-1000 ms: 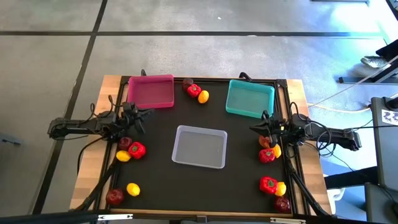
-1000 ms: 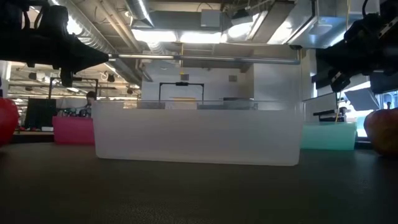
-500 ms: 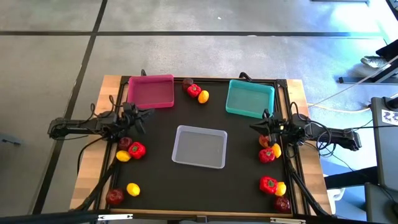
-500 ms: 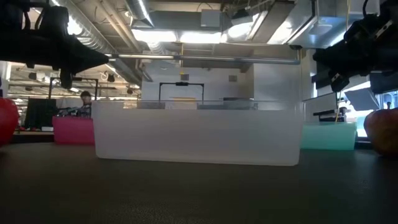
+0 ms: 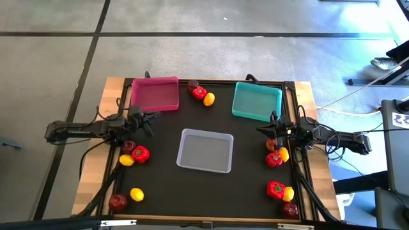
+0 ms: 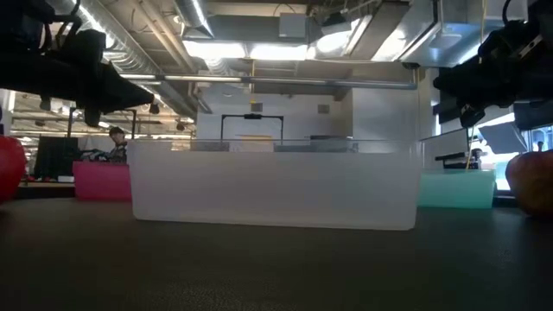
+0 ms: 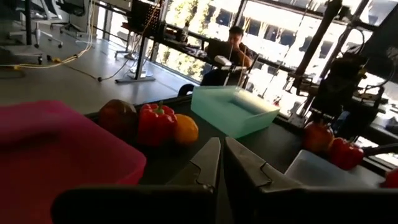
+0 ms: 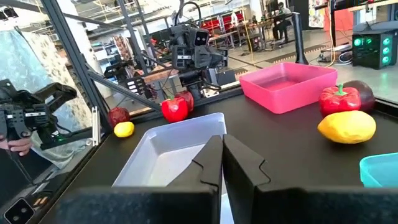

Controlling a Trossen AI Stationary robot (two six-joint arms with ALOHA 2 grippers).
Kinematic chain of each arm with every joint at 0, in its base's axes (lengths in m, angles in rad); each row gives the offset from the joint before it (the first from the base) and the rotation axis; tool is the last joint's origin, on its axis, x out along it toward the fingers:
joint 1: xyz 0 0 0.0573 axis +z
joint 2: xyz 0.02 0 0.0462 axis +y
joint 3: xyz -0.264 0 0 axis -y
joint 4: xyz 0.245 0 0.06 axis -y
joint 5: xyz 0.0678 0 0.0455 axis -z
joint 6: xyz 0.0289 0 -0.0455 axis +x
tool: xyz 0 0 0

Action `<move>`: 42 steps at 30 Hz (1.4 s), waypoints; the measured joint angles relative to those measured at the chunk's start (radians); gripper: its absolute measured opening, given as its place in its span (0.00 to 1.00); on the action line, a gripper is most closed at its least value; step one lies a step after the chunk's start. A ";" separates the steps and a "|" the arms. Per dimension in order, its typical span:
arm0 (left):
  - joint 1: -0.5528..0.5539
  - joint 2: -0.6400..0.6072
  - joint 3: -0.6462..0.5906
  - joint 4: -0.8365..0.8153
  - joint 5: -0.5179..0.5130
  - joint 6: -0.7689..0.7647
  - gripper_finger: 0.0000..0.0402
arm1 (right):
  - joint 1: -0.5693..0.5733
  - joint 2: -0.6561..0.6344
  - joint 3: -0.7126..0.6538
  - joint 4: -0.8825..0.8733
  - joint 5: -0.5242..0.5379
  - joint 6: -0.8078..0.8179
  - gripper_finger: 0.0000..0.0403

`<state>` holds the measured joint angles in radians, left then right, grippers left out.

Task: Sort produce into baskets
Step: Put the bell pepper into the pink bin

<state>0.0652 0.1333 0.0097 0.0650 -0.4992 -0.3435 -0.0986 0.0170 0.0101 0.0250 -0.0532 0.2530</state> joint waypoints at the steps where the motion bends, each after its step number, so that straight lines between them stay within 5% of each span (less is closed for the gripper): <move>1: 0.002 0.007 0.000 0.000 0.000 -0.013 0.04 | 0.000 0.000 0.000 0.000 0.000 -0.001 0.04; 11: 0.008 0.038 0.000 0.000 -0.005 -0.017 0.04 | 0.000 0.000 0.000 -0.001 0.096 -0.157 0.04; 21: 0.119 0.129 0.000 0.000 -0.011 0.008 0.04 | 0.000 0.000 0.001 0.012 0.217 -0.055 0.04; 25: 0.122 0.137 0.000 0.000 -0.002 -0.104 0.04 | 0.000 0.000 0.001 0.011 0.215 -0.116 0.04; 33: 0.067 0.137 0.010 0.076 0.074 -0.094 0.04 | 0.000 0.000 0.000 0.023 0.171 -0.181 0.04; 42: -0.030 0.147 0.180 0.074 0.104 -0.019 0.04 | 0.000 0.000 0.000 0.046 0.112 -0.072 0.04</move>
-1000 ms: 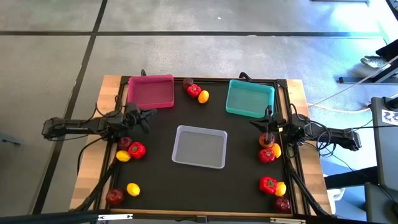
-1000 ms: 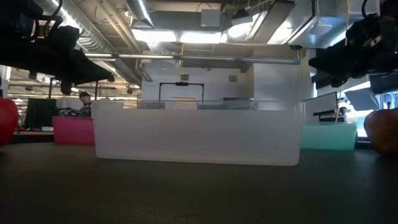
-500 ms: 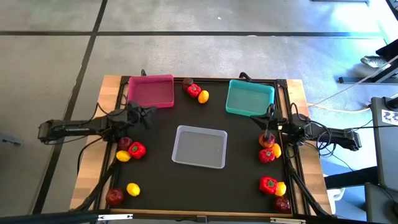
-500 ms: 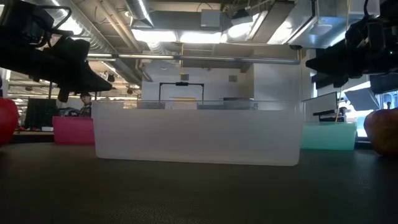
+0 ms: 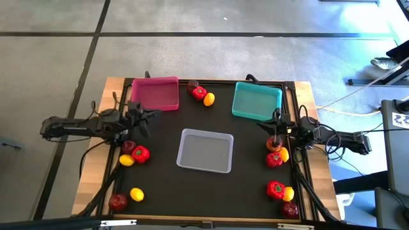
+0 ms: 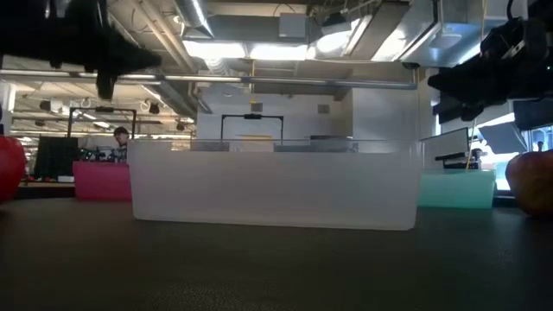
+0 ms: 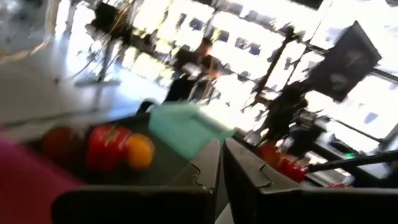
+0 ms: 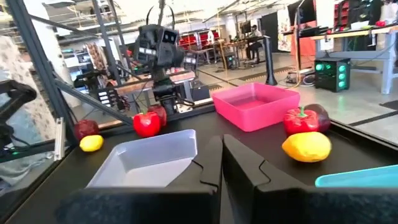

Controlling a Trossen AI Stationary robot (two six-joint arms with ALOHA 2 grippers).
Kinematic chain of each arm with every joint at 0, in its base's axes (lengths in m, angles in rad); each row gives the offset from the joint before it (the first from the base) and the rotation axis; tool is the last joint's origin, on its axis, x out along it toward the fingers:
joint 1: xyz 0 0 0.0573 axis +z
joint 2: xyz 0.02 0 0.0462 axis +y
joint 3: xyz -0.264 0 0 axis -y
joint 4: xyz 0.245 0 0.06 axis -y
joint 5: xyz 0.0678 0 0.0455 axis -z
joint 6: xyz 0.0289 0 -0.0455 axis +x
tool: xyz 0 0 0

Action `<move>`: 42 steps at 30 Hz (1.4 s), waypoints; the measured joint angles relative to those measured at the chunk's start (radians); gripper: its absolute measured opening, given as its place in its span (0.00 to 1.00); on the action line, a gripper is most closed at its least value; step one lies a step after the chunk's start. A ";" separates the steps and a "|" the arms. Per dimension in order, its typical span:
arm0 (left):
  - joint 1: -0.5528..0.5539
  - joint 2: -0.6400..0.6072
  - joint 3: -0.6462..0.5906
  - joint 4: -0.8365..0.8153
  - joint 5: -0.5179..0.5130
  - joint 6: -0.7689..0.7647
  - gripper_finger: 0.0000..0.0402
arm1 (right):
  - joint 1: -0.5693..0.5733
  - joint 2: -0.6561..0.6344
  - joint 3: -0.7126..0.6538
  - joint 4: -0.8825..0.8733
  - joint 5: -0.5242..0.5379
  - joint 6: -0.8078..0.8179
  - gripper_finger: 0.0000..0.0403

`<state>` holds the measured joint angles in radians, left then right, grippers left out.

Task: Sort produce into baskets
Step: Put the bell pepper into the pink bin

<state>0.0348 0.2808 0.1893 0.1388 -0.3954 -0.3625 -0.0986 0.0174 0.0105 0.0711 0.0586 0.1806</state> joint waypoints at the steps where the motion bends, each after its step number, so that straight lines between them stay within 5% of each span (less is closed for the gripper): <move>1: -0.010 0.005 0.020 -0.002 0.000 0.026 0.04 | 0.000 0.000 0.000 0.001 -0.008 0.003 0.04; 18: -0.125 0.273 0.177 -0.122 0.013 0.091 0.04 | 0.000 0.000 0.000 -0.044 -0.051 0.026 0.04; 27: -0.237 0.428 0.480 -0.439 0.011 0.154 0.04 | 0.000 0.000 0.000 -0.031 -0.075 0.029 0.04; 38: -0.224 0.446 0.576 -0.450 -0.018 0.158 0.05 | 0.000 0.000 0.000 -0.030 0.004 0.051 0.04; 42: -0.187 0.447 0.576 -0.453 -0.021 0.156 0.14 | 0.000 0.000 0.000 -0.030 0.040 0.051 0.04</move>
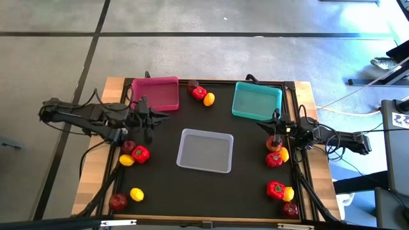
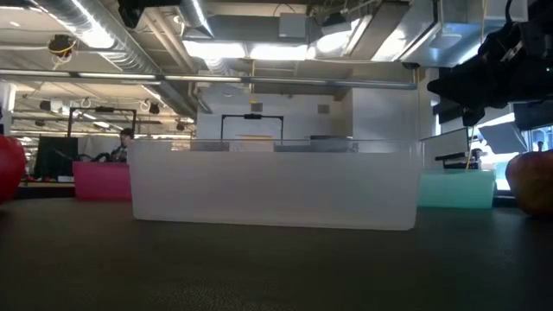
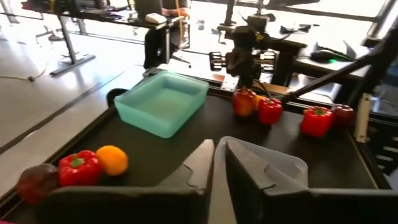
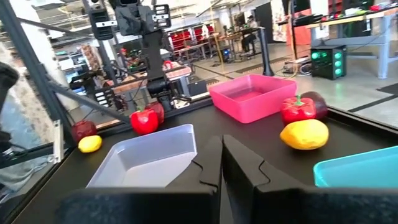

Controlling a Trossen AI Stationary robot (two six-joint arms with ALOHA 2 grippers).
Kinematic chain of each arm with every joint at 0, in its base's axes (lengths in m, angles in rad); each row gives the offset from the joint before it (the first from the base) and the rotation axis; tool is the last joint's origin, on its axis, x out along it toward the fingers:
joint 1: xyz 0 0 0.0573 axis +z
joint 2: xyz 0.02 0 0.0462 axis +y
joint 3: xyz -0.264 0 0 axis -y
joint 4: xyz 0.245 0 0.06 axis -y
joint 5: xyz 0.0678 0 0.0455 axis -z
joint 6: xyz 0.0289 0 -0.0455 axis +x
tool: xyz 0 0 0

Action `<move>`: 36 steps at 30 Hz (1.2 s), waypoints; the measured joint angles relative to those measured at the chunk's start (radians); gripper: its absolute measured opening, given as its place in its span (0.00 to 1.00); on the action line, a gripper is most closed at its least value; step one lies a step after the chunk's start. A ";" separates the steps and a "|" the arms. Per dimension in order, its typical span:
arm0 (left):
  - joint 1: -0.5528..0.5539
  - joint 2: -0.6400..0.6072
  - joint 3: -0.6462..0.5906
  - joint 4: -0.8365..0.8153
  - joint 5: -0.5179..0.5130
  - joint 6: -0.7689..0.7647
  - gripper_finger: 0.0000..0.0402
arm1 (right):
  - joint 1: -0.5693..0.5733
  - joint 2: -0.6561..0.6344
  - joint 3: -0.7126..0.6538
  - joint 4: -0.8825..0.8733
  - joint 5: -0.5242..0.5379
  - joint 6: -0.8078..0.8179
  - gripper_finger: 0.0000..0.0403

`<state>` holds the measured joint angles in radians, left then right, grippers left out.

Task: Sort produce into baskets
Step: Put the bell pepper into the pink bin

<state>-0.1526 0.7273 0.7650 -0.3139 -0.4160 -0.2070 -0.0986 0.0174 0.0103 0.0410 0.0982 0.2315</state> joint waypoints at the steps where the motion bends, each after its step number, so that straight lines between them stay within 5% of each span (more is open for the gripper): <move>1: 0.007 0.000 0.000 -0.004 0.000 0.000 0.17 | 0.000 0.000 0.000 -0.001 0.009 0.000 0.04; 12: 0.062 0.000 0.008 -0.160 0.058 -0.085 0.57 | 0.000 0.000 0.000 -0.005 0.028 -0.001 0.04; 24: -0.021 0.001 0.076 -0.589 0.127 -0.234 0.59 | 0.000 0.000 0.000 -0.011 0.027 -0.038 0.04; 36: -0.069 0.135 0.077 -0.882 0.331 -0.511 0.59 | 0.000 0.000 0.000 -0.013 0.031 -0.038 0.04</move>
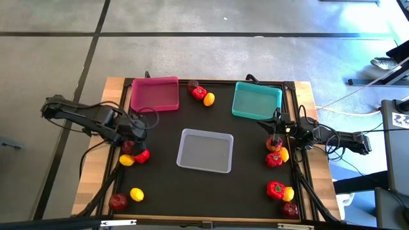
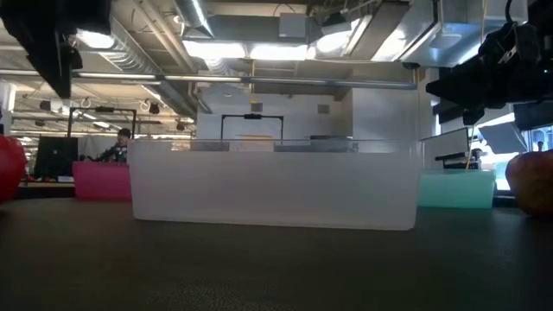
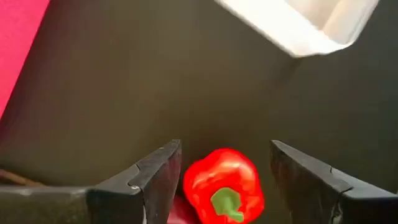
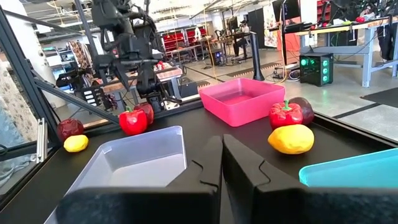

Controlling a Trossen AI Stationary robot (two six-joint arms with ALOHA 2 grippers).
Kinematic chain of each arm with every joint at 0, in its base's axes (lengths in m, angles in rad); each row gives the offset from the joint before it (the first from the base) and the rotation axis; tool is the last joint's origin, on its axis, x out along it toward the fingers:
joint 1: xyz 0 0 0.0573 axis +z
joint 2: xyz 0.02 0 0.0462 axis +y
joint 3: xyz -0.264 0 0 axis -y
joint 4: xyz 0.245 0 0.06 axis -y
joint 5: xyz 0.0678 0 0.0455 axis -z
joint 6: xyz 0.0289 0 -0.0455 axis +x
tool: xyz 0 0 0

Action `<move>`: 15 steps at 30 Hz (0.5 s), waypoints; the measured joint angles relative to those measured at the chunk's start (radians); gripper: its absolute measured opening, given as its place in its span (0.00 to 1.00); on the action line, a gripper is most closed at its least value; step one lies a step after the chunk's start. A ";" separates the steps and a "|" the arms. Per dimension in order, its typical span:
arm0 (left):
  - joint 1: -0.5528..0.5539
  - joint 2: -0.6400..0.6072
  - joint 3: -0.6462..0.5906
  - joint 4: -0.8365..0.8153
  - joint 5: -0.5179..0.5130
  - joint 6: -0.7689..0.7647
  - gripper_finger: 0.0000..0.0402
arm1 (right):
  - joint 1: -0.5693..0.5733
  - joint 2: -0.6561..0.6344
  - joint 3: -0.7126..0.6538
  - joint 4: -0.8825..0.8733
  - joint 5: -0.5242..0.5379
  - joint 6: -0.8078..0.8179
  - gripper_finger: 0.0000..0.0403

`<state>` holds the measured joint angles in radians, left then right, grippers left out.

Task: Sort produce into baskets
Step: Put the bell pepper into the pink bin

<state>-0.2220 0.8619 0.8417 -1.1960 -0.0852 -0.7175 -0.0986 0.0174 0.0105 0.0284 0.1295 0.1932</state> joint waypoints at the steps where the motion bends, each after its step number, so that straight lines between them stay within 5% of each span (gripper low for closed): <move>1: -0.004 0.020 0.000 -0.002 0.015 -0.010 0.59 | 0.000 0.000 0.000 0.000 0.000 0.000 0.04; 15: -0.057 0.241 0.000 -0.148 0.198 -0.182 0.59 | 0.000 0.000 0.000 -0.004 -0.009 0.004 0.04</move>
<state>-0.2788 1.1033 0.8417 -1.3445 0.1132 -0.8993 -0.0986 0.0174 0.0105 0.0246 0.1207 0.1970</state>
